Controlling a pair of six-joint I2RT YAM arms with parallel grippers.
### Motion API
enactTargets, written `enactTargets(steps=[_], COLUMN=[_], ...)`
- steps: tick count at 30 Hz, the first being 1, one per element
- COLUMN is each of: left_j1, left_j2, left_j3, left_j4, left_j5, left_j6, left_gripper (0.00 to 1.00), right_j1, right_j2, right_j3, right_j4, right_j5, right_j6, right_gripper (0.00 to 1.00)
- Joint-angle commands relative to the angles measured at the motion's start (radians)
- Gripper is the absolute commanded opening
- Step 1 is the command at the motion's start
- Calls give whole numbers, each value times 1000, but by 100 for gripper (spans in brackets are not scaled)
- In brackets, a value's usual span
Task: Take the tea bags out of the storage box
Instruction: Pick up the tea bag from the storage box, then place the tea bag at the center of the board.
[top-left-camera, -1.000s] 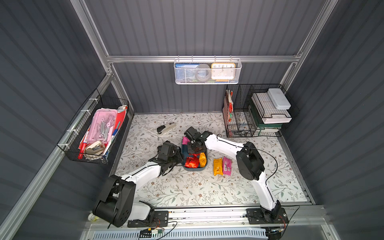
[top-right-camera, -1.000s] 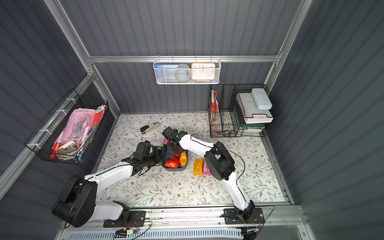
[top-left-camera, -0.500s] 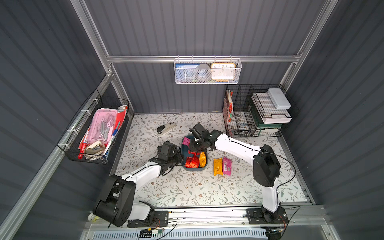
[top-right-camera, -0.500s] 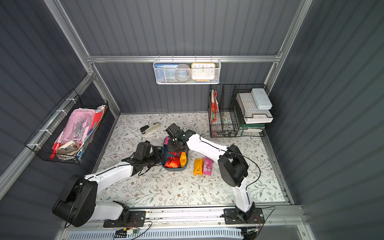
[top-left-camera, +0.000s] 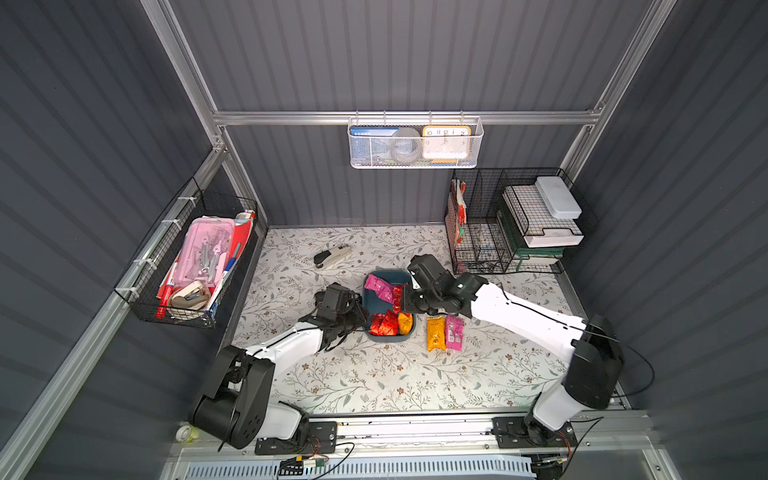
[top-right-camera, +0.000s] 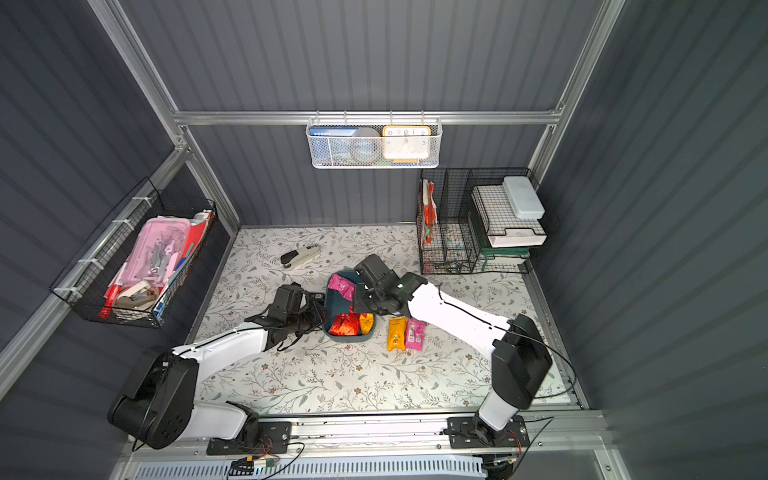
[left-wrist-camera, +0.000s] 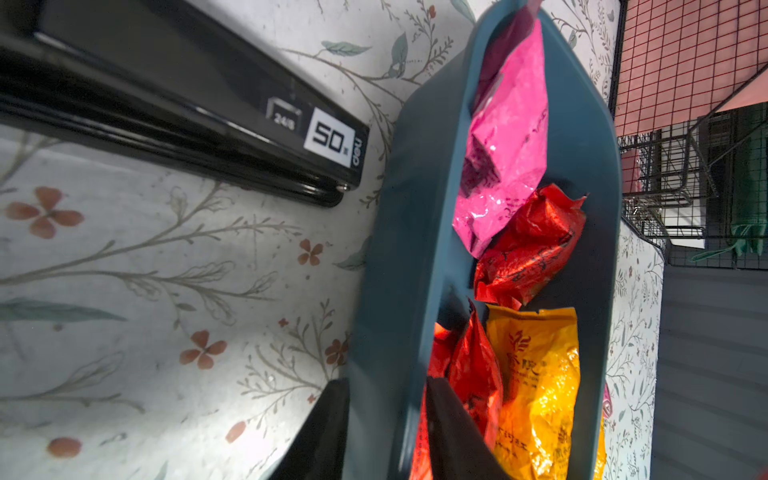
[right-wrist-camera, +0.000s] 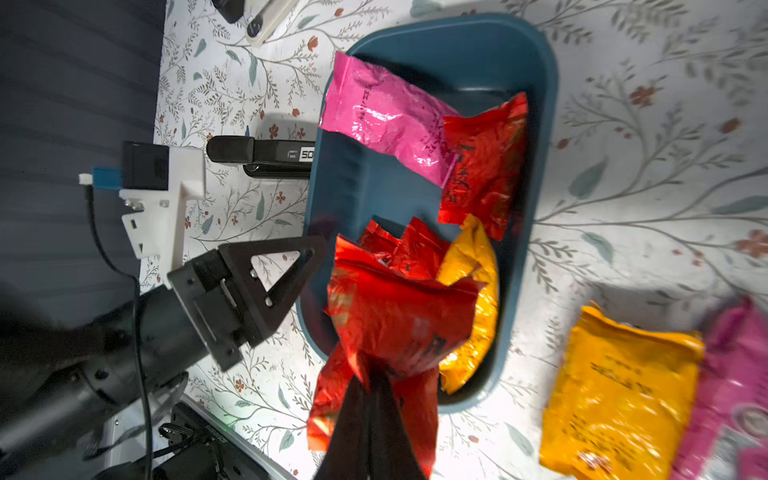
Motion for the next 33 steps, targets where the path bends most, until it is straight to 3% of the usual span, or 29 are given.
enactTargets(steps=[1,9,14,22,33], left_j1=[1,2,1,2,1], left_j2=[-10,-18,11,16,29], left_j3=[20,26,40,51,43], left_j4=[-9,-11,-6,-13,-1], left_j5=[-6,-6,10,2,-3], left_j6=[7,26,49,63,58], left_gripper=[36,34,32,30,29], right_j1=[-19,-201,-284,-349,-366], right_j2=[-113,-429,-514,-512,-366], right_j3=[-115,-392,-496,-622,-607], right_j4=[-57,-170,-209,-148,-68], right_j5=[97,155,124,89,12], right_j6=[-56,-79,-67,-7,-74], right_gripper=[0,0,0,0,0])
